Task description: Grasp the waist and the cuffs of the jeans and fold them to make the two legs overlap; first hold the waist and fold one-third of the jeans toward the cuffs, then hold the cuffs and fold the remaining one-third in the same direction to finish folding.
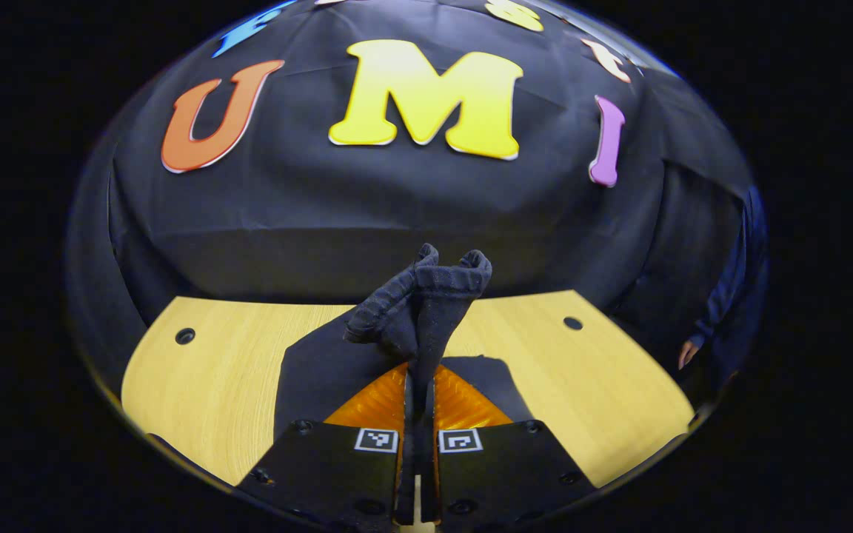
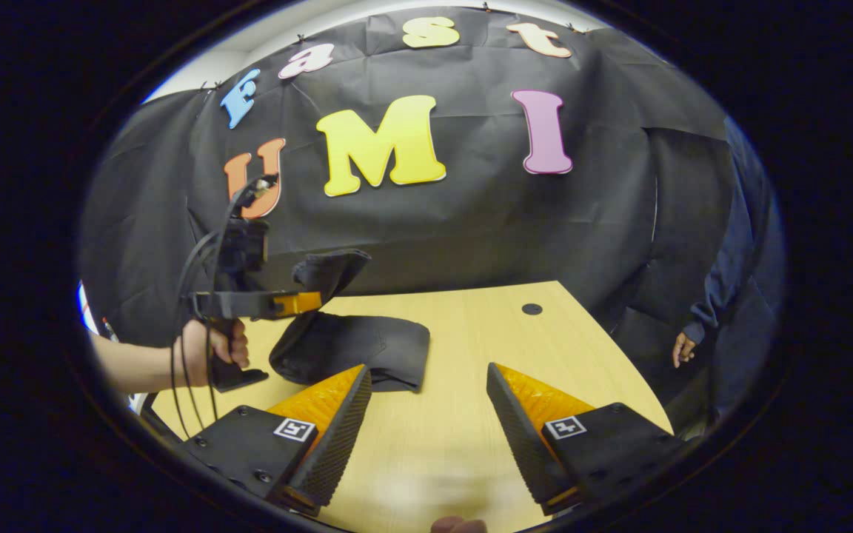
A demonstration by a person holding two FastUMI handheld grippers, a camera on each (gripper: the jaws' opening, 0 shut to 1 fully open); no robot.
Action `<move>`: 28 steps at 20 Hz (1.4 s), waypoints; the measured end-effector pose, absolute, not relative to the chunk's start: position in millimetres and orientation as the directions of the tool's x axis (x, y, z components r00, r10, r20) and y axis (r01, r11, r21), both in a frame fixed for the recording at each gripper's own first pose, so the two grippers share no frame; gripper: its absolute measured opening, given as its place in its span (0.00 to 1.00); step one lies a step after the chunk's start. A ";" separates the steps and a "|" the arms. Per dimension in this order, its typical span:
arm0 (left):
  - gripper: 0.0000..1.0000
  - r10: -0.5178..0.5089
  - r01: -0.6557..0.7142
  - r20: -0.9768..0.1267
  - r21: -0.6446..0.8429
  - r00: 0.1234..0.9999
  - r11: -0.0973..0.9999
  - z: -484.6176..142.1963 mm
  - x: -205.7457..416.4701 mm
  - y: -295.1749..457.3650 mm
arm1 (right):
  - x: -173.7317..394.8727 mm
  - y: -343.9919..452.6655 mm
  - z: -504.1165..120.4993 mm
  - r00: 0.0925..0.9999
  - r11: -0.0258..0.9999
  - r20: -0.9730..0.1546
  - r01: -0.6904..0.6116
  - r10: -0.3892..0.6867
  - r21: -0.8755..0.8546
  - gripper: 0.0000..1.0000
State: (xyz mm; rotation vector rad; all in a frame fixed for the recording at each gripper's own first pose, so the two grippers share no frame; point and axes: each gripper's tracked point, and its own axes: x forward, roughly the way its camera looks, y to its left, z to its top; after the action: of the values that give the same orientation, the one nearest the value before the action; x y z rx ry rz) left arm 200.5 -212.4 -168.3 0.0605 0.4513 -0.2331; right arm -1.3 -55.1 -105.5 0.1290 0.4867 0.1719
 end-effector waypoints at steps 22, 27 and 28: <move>1.00 -0.243 0.311 -0.447 0.084 0.861 0.947 -204.9 141.0 -271.7 | 3.0 -61.7 -104.8 0.858 0.978 -0.470 -0.176 0.208 0.112 0.96; 1.00 -0.246 0.275 -0.310 0.053 0.918 0.960 -121.3 112.8 -238.7 | 22.3 -25.3 -66.7 0.884 0.964 -0.383 -0.251 0.267 0.092 0.96; 1.00 -0.233 0.257 -0.285 0.047 0.930 0.965 -105.6 107.4 -227.0 | 27.1 -16.4 -55.6 0.892 0.961 -0.358 -0.262 0.275 0.086 0.96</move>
State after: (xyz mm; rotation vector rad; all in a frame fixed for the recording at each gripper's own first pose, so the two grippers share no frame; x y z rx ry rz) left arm 107.4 -227.0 -105.6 0.0841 0.2814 -0.2510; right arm 27.1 -16.4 -55.6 0.0354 0.3765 0.2783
